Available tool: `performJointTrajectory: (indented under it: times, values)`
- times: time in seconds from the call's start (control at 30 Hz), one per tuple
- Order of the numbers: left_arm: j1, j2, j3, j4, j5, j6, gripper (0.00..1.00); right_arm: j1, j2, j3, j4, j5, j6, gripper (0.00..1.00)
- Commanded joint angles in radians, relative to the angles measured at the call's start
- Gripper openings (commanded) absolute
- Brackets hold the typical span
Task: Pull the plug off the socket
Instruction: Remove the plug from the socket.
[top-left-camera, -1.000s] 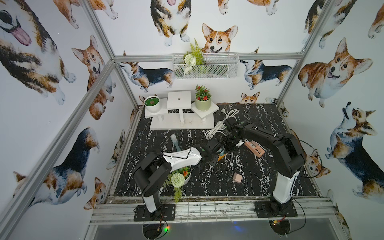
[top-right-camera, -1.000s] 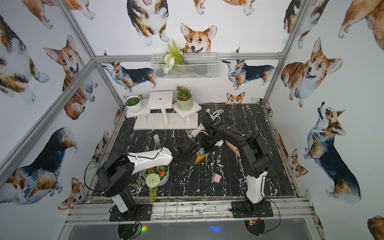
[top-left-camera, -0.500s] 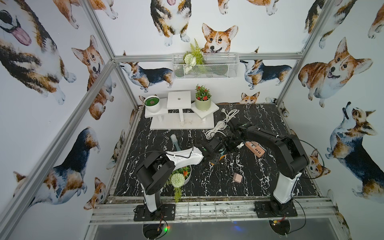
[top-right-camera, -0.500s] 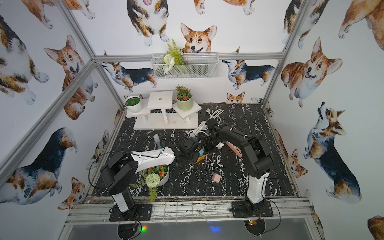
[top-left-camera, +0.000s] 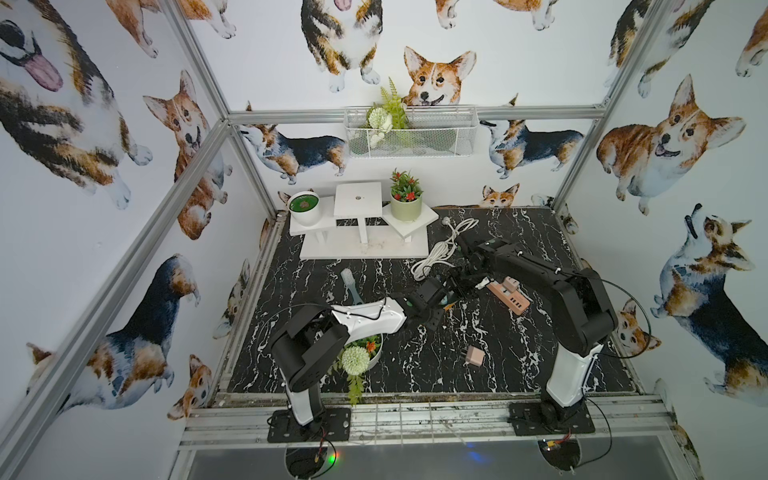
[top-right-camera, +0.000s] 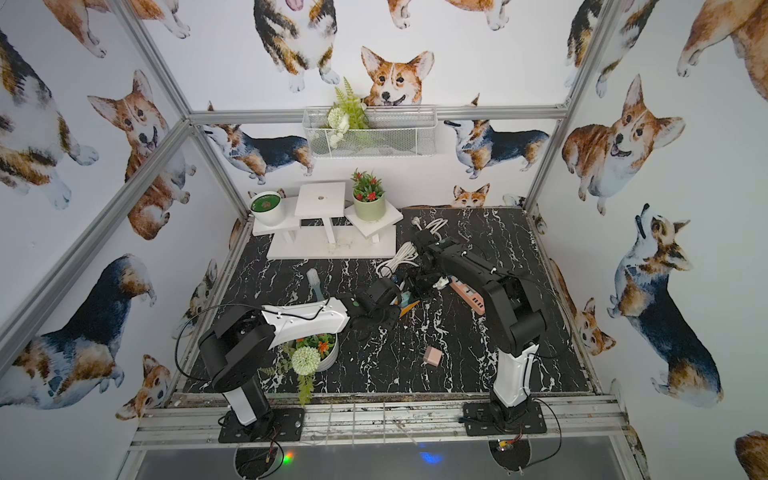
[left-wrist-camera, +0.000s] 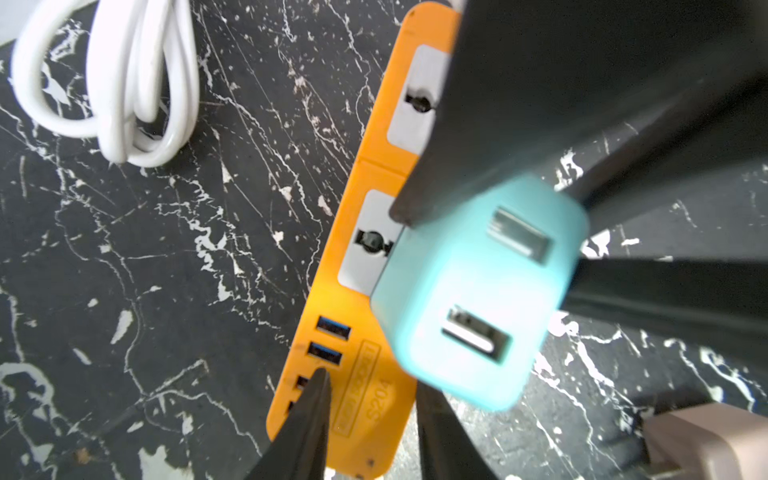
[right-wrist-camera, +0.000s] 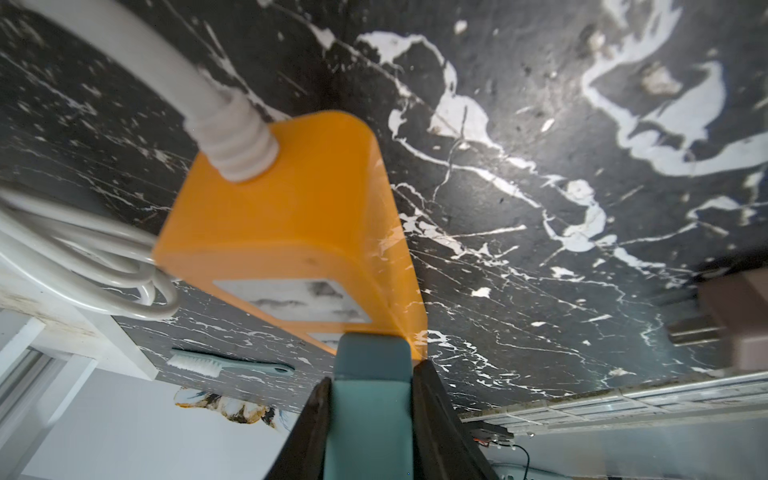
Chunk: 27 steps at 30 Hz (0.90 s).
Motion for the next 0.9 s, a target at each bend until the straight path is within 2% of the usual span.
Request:
performJointTrajectory:
  times: [0.0,0.27,0.47,0.63,0.87]
  values:
    - [-0.006,0.025,-0.017,-0.213,0.093,0.000,0.36,-0.004,0.004,0.026,0.015,-0.086,-0.050,0.00]
    - [0.003,0.045,0.016,-0.237,0.062,-0.010,0.36,-0.005,0.001,-0.046,0.020,-0.083,-0.072,0.00]
    - [0.030,0.009,0.062,-0.235,0.069,0.029,0.45,-0.010,0.003,-0.087,0.047,-0.091,-0.065,0.00]
    - [0.045,0.009,0.099,-0.266,0.104,0.109,0.42,-0.019,0.009,-0.092,0.041,-0.085,-0.076,0.00]
    - [0.052,0.007,0.089,-0.274,0.134,0.159,0.40,-0.026,0.004,-0.099,0.044,-0.081,-0.076,0.00]
